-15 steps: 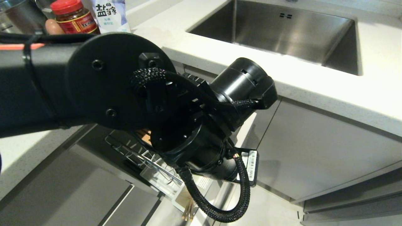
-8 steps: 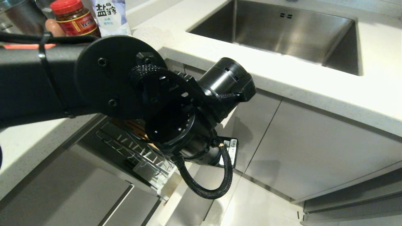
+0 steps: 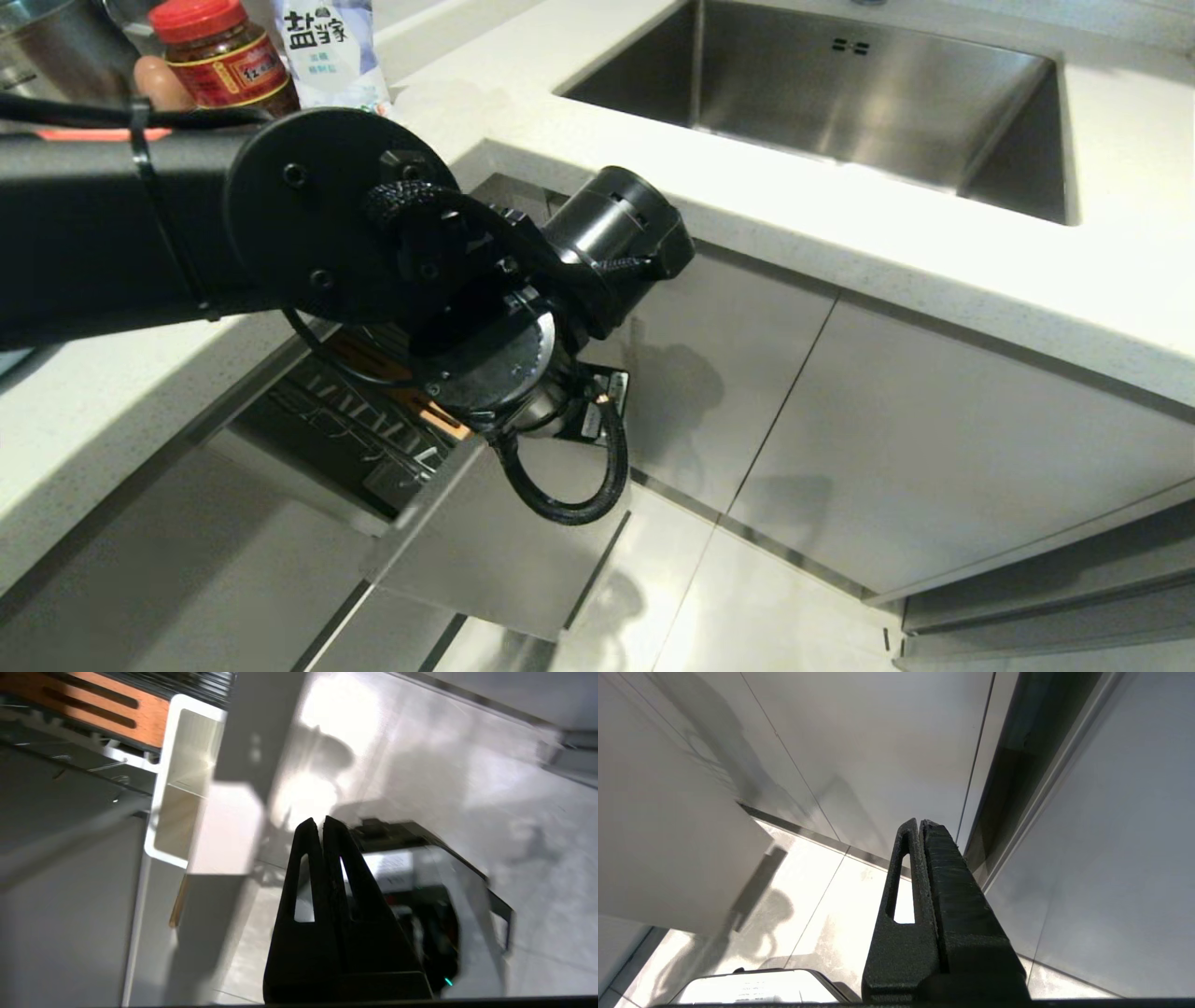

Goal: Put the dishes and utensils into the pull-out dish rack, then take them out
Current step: Close the cupboard

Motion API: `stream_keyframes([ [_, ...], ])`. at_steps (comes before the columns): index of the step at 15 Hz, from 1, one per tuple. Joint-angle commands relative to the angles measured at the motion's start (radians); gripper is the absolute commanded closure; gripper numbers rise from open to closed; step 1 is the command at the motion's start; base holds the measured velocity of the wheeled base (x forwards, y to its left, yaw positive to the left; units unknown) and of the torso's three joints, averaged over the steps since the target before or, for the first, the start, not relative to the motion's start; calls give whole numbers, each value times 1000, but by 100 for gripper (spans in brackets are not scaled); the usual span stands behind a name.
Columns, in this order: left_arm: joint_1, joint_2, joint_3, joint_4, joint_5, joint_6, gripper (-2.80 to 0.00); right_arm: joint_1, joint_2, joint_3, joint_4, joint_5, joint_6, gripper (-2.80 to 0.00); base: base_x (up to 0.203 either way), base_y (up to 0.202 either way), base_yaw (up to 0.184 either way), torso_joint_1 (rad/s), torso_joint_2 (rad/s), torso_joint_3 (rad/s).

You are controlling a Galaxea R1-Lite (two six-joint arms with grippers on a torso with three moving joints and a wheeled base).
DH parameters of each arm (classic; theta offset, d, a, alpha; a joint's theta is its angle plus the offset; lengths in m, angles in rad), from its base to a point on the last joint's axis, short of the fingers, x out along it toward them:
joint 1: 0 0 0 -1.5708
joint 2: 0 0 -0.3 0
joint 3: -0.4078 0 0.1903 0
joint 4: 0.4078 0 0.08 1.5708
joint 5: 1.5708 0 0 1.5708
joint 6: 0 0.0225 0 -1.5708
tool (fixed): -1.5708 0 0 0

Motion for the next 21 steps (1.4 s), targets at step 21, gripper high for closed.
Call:
stream_keyframes([
  [21,305,-67,16,-2,123,186,0,1,-4,0,0,0,0,0,0,0,0,0,0,0],
])
